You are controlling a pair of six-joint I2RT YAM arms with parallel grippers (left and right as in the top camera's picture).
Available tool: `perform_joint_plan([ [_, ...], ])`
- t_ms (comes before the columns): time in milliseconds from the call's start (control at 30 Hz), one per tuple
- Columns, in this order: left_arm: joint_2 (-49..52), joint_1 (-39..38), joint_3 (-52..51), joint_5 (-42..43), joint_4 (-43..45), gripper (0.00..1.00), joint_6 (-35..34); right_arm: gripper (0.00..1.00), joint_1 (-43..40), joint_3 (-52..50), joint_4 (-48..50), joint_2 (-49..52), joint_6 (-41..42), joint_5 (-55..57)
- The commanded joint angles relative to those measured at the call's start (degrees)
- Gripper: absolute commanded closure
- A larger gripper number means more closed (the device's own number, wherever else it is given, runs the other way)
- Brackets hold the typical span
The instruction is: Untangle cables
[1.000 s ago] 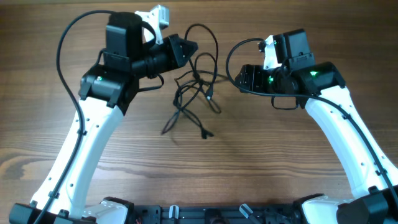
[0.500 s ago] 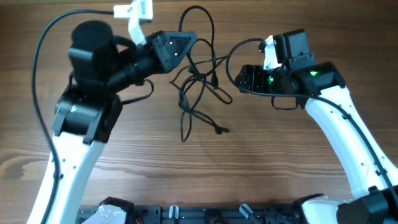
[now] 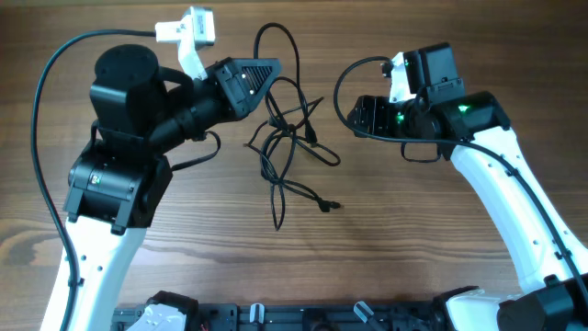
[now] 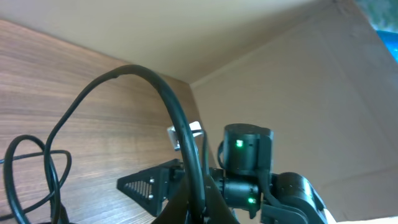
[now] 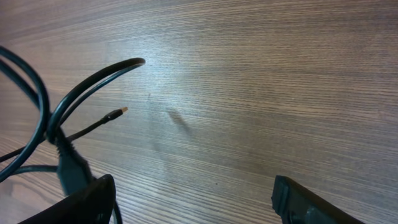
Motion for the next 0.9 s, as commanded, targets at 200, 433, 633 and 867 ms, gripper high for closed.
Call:
perform_joint_plan([
  [200, 0.7, 0.2, 1.5, -7.9, -8.7, 0.96, -3.8, 0.17, -0.2, -0.5, 0.1, 0.6, 0.4, 0.9],
  [433, 5.2, 0.2, 1.5, -14.1, -18.4, 0.96, -25.4, 0.17, -0.2, -0.5, 0.0, 0.6, 0.5, 0.2],
  [633, 5.6, 0.3, 1.5, -14.1, -14.0, 0.96, -27.3, 0.17, 0.6, -0.5, 0.9, 0.6, 0.3, -6.0],
  [867, 6.4, 0.2, 1.5, -19.3, -14.8, 0.96, -27.4, 0.21, 3.3, -0.5, 7.7, 0.6, -4.2, -22.3],
])
